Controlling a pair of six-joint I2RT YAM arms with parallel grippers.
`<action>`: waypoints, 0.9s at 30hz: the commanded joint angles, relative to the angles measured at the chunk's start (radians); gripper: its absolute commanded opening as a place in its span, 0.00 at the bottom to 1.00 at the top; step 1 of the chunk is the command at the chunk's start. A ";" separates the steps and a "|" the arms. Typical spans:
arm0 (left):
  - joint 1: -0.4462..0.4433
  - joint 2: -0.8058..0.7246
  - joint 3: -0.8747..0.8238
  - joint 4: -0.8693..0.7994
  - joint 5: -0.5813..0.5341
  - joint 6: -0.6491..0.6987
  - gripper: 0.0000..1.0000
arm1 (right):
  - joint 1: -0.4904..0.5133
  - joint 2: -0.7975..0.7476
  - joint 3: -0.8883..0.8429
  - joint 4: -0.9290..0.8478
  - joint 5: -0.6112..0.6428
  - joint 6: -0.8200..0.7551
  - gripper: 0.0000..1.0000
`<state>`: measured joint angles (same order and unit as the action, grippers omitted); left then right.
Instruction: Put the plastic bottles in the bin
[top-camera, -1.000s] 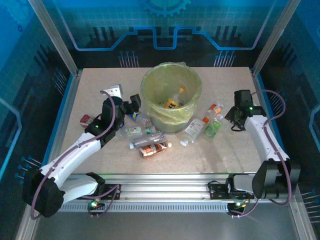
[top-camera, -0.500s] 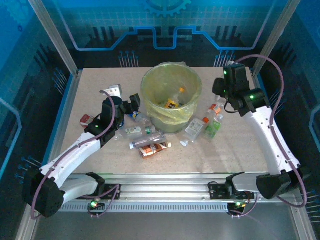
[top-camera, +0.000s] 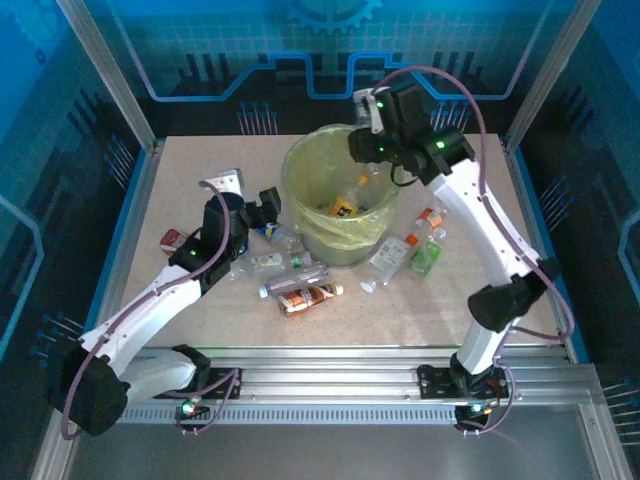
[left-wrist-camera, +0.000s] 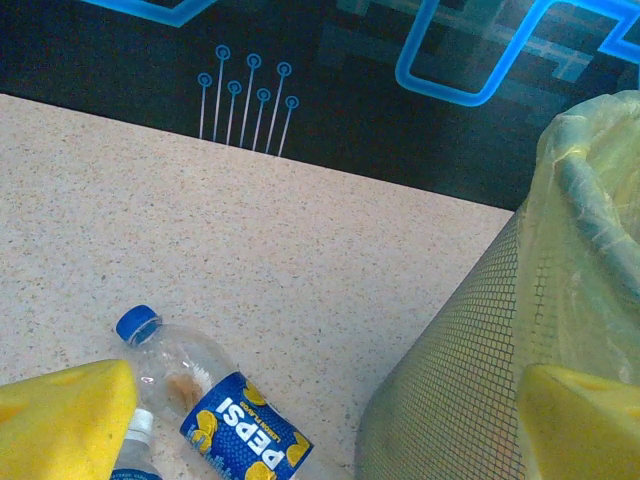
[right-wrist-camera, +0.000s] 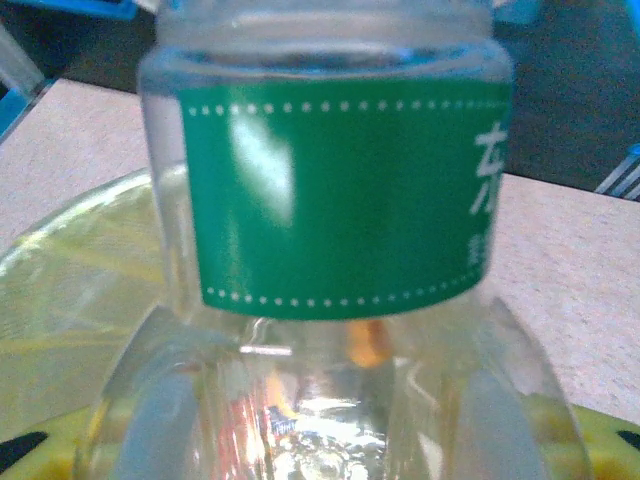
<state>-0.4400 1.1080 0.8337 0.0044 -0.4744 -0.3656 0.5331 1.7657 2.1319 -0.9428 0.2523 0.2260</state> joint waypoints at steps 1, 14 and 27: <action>0.010 -0.031 -0.013 -0.009 -0.002 -0.008 0.99 | 0.029 0.085 0.118 -0.124 -0.071 -0.069 0.50; 0.011 -0.037 -0.022 -0.011 -0.011 -0.005 0.99 | 0.077 0.233 0.150 -0.244 -0.042 -0.128 0.52; 0.013 -0.036 -0.021 -0.017 -0.016 -0.002 0.99 | 0.088 0.253 0.032 -0.237 -0.071 -0.118 0.58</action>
<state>-0.4347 1.0908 0.8200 -0.0032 -0.4747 -0.3653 0.6029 2.0026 2.1765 -1.1637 0.2001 0.1211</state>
